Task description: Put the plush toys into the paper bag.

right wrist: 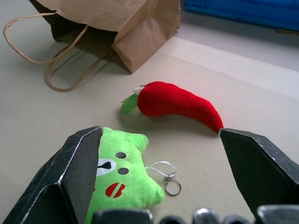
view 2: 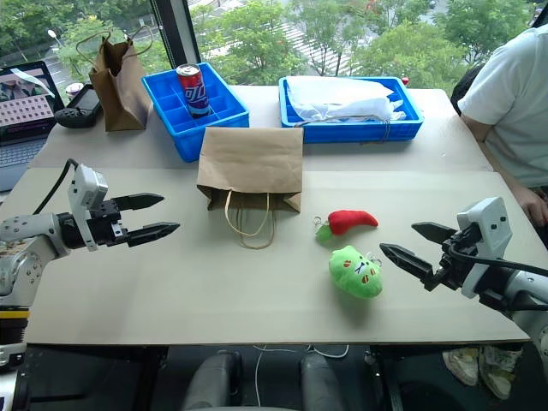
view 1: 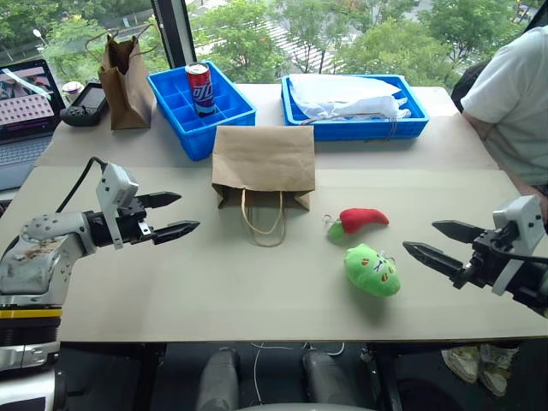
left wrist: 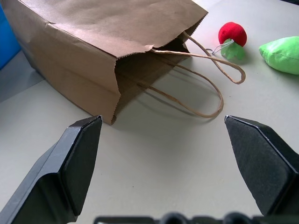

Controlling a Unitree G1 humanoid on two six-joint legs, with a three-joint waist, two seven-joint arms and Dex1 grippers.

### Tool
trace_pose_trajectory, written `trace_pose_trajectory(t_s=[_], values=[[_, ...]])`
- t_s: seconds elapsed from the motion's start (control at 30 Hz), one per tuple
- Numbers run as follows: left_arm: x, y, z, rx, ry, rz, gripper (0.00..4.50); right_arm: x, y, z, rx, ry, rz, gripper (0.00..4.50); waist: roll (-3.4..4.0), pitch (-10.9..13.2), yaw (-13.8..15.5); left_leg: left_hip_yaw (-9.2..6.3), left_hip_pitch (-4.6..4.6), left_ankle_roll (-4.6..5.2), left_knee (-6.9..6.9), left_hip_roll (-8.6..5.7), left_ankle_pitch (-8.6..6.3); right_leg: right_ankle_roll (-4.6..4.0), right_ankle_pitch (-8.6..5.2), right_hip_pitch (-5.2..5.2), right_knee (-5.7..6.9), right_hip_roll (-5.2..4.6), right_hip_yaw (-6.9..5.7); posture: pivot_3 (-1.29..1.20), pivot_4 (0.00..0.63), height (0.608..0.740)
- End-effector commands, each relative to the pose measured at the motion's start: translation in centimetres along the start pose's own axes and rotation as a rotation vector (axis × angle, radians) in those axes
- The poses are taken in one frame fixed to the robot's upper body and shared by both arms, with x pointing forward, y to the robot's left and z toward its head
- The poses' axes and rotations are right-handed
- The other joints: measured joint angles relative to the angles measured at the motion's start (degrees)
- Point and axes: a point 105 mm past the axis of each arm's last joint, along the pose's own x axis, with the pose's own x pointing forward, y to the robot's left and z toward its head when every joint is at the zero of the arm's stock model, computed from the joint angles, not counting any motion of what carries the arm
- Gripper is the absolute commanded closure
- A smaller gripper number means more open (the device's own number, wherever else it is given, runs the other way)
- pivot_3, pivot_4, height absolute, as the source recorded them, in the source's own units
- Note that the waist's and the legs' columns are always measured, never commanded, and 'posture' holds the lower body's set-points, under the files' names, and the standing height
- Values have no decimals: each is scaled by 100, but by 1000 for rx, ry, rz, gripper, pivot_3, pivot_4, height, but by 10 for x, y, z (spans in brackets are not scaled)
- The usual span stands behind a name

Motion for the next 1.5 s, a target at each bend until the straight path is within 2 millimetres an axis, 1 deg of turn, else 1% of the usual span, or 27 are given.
trace_pose_trajectory(t_s=[0.03,0.07,0.1,0.13,0.2,0.23,0.3,0.37,0.4,0.47,0.53,0.63,0.73,0.8,0.87,0.9,0.93,1.0,1.03,1.07,1.13,1.17,1.2,1.23,1.4,1.43,1.5], values=[[-2,-9,26,24,-62,-113,0,-2,14,27,-68,-71,81,55,0,0,0,0,0,0,0,0,0,0,0,0,0,0,0,0,150,689],[2,-19,38,90,-63,-221,0,4,37,39,-106,-68,206,55,-1,1,-2,-1,0,0,0,0,0,0,0,0,0,0,-1,0,150,689],[5,-26,46,141,-59,-293,0,6,53,45,-132,-59,293,55,0,5,-4,-2,-6,0,7,0,0,0,0,-4,4,0,-2,0,150,689],[8,-32,50,197,-44,-352,0,9,66,49,-151,-46,358,55,1,7,-2,-3,-13,0,17,0,1,0,0,-12,14,0,-3,0,150,689],[19,-33,51,279,-14,-392,0,15,76,52,-168,-31,399,55,0,4,0,-19,-12,0,31,2,0,-1,0,3,16,1,-21,0,150,689],[23,-33,51,311,-4,-402,0,17,79,53,-170,-27,407,55,-3,1,1,-24,-10,1,31,2,0,-2,-1,12,9,1,-27,0,150,689],[37,-31,50,402,-1,-423,0,24,87,53,-169,-21,420,55,-4,-1,5,-26,-12,6,34,2,-4,-3,-2,19,3,0,-31,0,150,689],[48,-28,55,428,-34,-428,0,28,94,51,-170,-13,439,55,-5,0,28,-28,-28,8,46,-1,-5,-2,-1,13,3,-2,-32,0,150,689],[53,-26,56,487,-27,-432,0,29,97,50,-161,-11,445,55,-5,0,28,-34,-42,9,50,-2,-5,-2,0,5,3,-2,-36,0,150,689],[65,-22,48,653,39,-450,0,33,102,48,-148,-17,444,55,-6,0,35,-46,-59,10,55,-2,-5,-1,0,-2,4,-2,-45,0,150,689],[75,-15,41,772,85,-447,0,35,103,48,-140,-27,435,55,-6,0,36,-57,-67,10,59,-4,-4,-2,1,-4,3,-2,-53,0,150,689],[94,-8,42,867,71,-435,0,37,103,50,-128,-57,419,55,-6,0,45,-61,-71,11,60,-7,-4,-1,1,-4,3,-2,-54,0,150,689],[114,-10,48,973,24,-412,0,37,101,53,-122,-82,391,55,-6,0,42,-65,-77,11,65,-7,-4,1,2,-4,3,-2,-56,0,150,689],[124,-13,50,998,-7,-411,0,37,101,53,-116,-88,380,55,-7,0,43,-73,-85,11,67,-7,-4,2,3,-6,2,-2,-62,0,150,689],[132,-16,47,1029,-4,-415,531,37,104,49,-119,-76,375,0,-7,0,32,-81,-89,11,70,-8,-4,2,3,-6,3,-2,-69,0,150,689],[135,-17,45,1029,3,-425,754,38,104,47,-121,-70,372,0,-7,0,26,-84,-90,11,70,-8,-4,3,3,-6,3,-2,-73,0,150,689],[137,-17,44,1010,3,-421,1075,38,105,46,-123,-66,368,0,-7,0,18,-88,-91,11,71,-8,-4,3,3,-5,3,-3,-76,0,150,689],[140,-16,43,975,-1,-416,1973,37,105,44,-126,-59,357,0,-7,0,9,-91,-91,11,71,-8,-4,3,3,-4,5,-2,-79,0,150,689],[140,-16,43,964,-3,-417,2301,37,105,43,-126,-58,354,0,-7,0,3,-93,-92,11,71,-8,-4,3,3,-4,5,-2,-81,0,150,689],[141,-16,46,934,-19,-418,2729,37,105,42,-124,-55,350,0,-7,0,-2,-94,-92,11,71,-8,-4,3,3,-4,5,-2,-82,0,150,689],[140,-17,51,860,-48,-433,3444,37,105,38,-120,-39,340,0,-7,0,-1,-96,-92,11,72,-8,-4,3,3,-4,7,-2,-83,0,150,689],[139,-17,53,819,-54,-443,3769,37,105,34,-116,-25,338,0,-7,0,3,-99,-93,11,72,-8,-3,3,3,-3,7,-2,-86,0,150,689],[138,-18,56,776,-61,-453,4196,38,106,30,-113,-9,336,0,-7,0,3,-101,-94,12,74,-8,-3,3,3,-3,8,-2,-89,0,150,689],[137,-19,59,727,-68,-466,4421,38,107,26,-113,6,337,0,-7,0,3,-102,-94,11,74,-8,-3,3,3,-2,8,-2,-90,0,150,689],[128,-32,77,520,-84,-531,4421,43,109,12,-109,38,332,0,-6,0,-3,-112,-100,12,82,-8,-3,3,3,-1,9,-2,-96,0,150,689],[125,-37,78,478,-66,-544,4421,44,109,10,-107,42,328,0,-5,0,-5,-113,-100,12,83,-8,-3,3,3,-1,11,-2,-96,0,150,689],[121,-52,89,340,-70,-547,4421,48,109,7,-108,38,317,0,-5,-1,-40,-116,-98,11,83,-7,-3,3,2,-2,16,-2,-97,0,150,689]])
